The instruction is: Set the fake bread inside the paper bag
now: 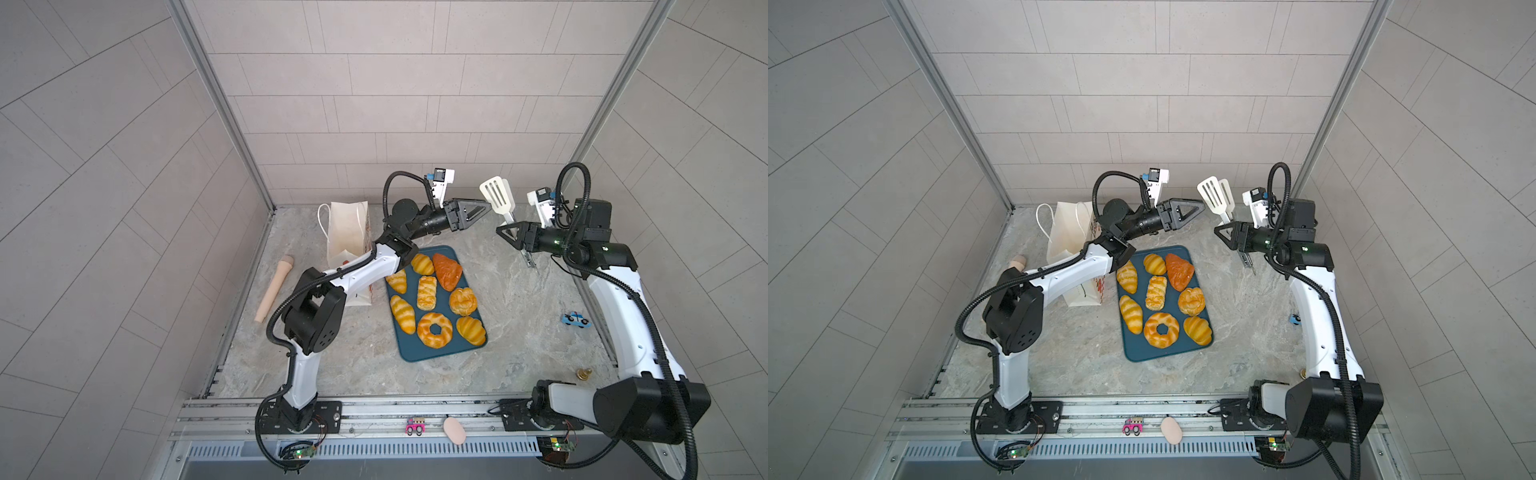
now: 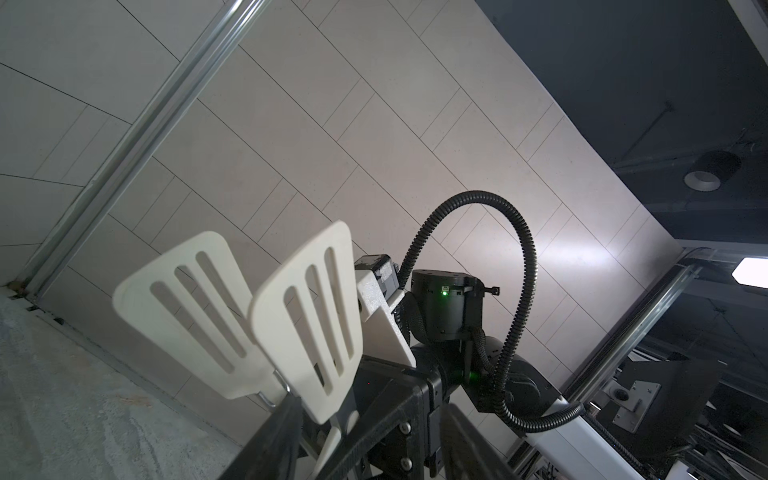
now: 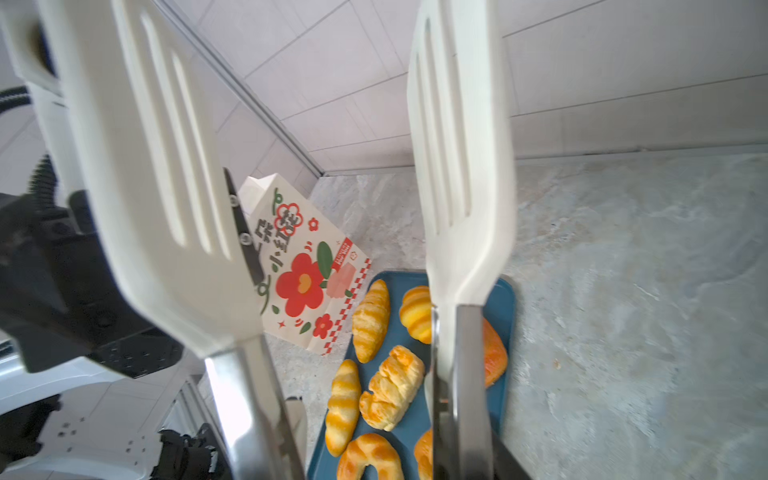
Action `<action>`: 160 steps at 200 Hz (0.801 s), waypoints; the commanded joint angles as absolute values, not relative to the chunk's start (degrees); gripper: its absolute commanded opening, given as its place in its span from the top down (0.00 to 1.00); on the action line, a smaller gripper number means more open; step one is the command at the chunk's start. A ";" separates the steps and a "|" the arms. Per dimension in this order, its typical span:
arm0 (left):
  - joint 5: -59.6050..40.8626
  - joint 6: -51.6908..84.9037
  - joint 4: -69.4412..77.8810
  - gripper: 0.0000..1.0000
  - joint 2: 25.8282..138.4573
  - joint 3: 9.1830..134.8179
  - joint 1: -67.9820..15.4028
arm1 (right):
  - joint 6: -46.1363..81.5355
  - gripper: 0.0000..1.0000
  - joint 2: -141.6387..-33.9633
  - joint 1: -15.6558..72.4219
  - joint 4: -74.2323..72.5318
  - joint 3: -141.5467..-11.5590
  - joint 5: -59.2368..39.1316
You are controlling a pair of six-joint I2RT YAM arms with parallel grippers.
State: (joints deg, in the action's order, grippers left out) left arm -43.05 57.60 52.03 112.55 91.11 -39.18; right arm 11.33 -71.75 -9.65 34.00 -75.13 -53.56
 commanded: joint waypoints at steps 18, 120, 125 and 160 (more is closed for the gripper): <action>-40.75 52.00 45.82 0.41 106.93 89.61 -38.58 | 8.43 0.41 -70.11 -10.20 37.48 -74.10 -44.87; -30.42 36.75 15.47 0.41 103.10 90.59 -39.20 | 3.97 0.41 -69.98 0.05 45.40 -73.78 -15.65; -29.68 35.96 13.35 0.41 102.96 91.08 -39.28 | 3.80 0.40 -70.19 0.66 45.80 -73.89 -14.44; -25.85 31.11 2.79 0.41 102.86 93.86 -39.73 | 1.77 0.40 -71.30 5.63 48.69 -74.66 -5.95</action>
